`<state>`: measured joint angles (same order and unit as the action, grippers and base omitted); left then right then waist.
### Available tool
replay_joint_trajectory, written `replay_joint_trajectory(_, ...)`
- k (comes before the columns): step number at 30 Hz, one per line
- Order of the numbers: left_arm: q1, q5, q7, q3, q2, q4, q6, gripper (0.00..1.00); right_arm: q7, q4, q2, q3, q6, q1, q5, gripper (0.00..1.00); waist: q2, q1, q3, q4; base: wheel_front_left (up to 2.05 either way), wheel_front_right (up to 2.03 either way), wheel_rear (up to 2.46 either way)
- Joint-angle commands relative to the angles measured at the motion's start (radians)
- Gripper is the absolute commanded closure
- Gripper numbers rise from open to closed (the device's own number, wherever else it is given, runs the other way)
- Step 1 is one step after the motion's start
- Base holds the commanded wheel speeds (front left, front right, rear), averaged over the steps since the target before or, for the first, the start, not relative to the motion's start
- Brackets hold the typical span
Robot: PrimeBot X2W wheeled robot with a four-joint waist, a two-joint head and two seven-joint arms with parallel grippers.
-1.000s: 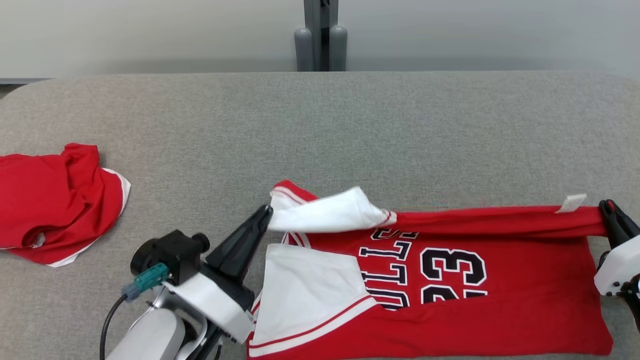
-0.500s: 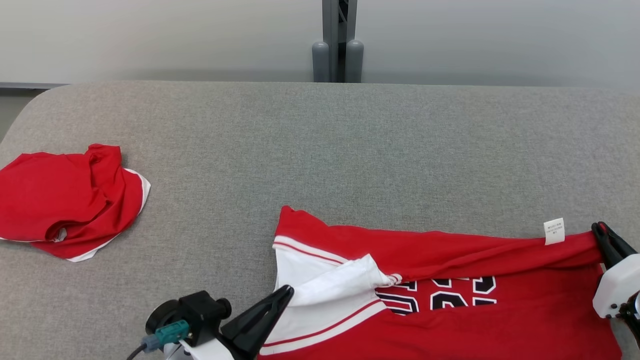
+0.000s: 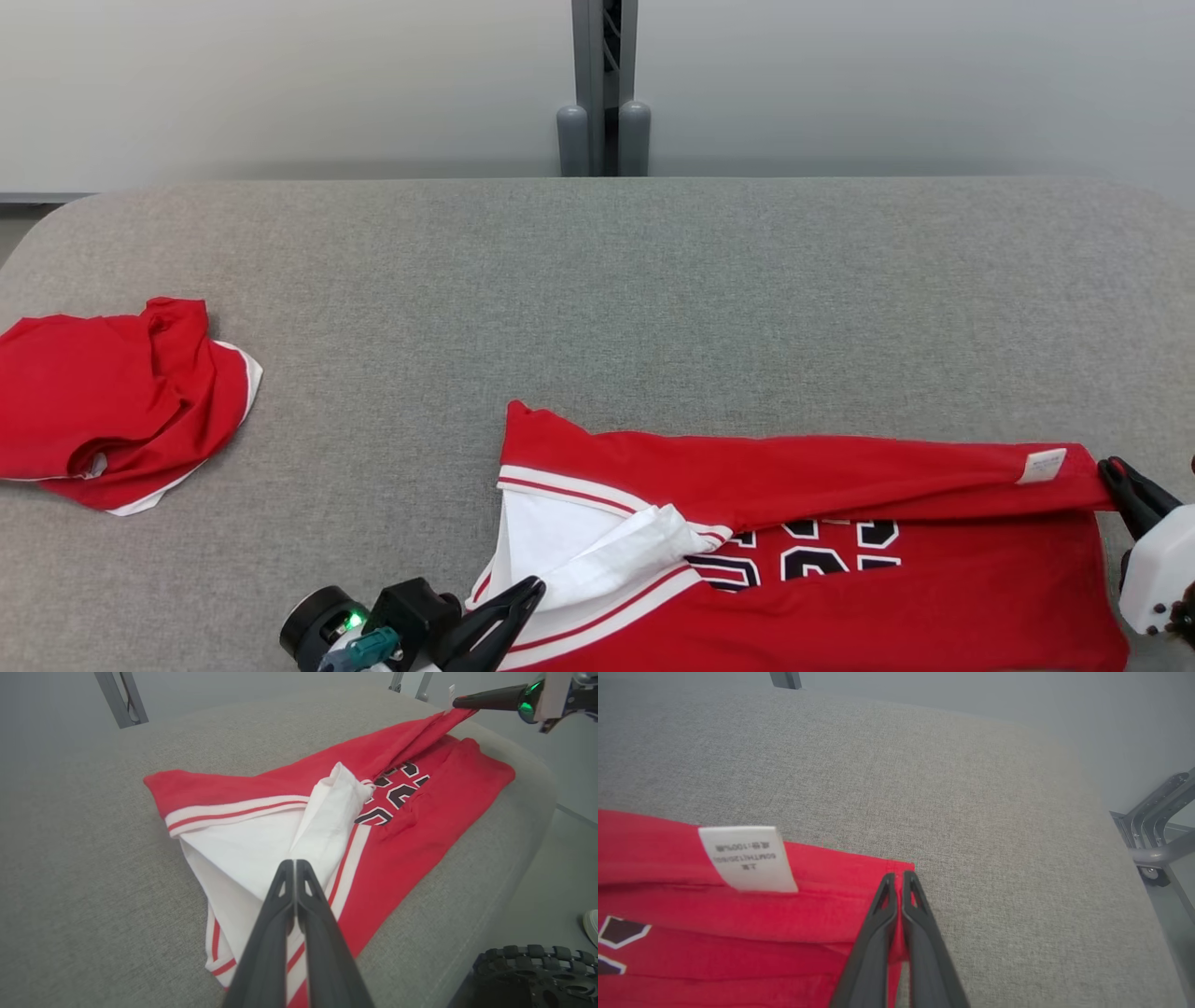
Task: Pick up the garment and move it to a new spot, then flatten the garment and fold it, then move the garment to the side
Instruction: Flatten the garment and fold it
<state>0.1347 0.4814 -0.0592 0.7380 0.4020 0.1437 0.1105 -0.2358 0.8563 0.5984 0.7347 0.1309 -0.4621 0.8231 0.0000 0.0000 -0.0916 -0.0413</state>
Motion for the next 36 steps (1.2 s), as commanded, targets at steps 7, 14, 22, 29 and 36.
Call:
replay_joint_trajectory(7,0.021,-0.014,-0.004,0.008,-0.012,0.067,-0.024,1.0,0.058,-0.118,0.082,0.087,0.0,0.025,0.111,1.0,0.0,0.0,0.007,0.03,0.0,0.0,0.0)
replay_joint_trajectory(14,0.025,0.0,0.022,0.021,-0.007,0.089,-0.017,1.0,0.079,-0.153,0.106,0.153,0.0,0.023,0.152,0.62,0.0,0.0,0.006,0.035,0.0,0.0,0.0)
replay_joint_trajectory(22,-0.005,0.034,0.068,0.047,0.014,0.074,-0.005,1.0,0.157,-0.203,0.139,0.217,0.0,0.056,0.231,0.0,0.0,0.0,0.02,0.03,0.0,0.0,0.0)
replay_joint_trajectory(29,-0.023,0.059,0.112,0.046,0.035,0.06,-0.02,0.0,0.22,-0.241,0.184,0.231,0.0,0.065,0.317,0.0,0.0,0.0,0.042,0.038,0.0,0.0,0.0)
replay_joint_trajectory(36,-0.007,0.055,0.079,0.013,0.039,0.036,-0.066,0.0,0.209,-0.207,0.221,0.179,0.0,0.052,0.364,0.0,0.0,0.0,0.063,0.045,0.0,0.0,0.0)
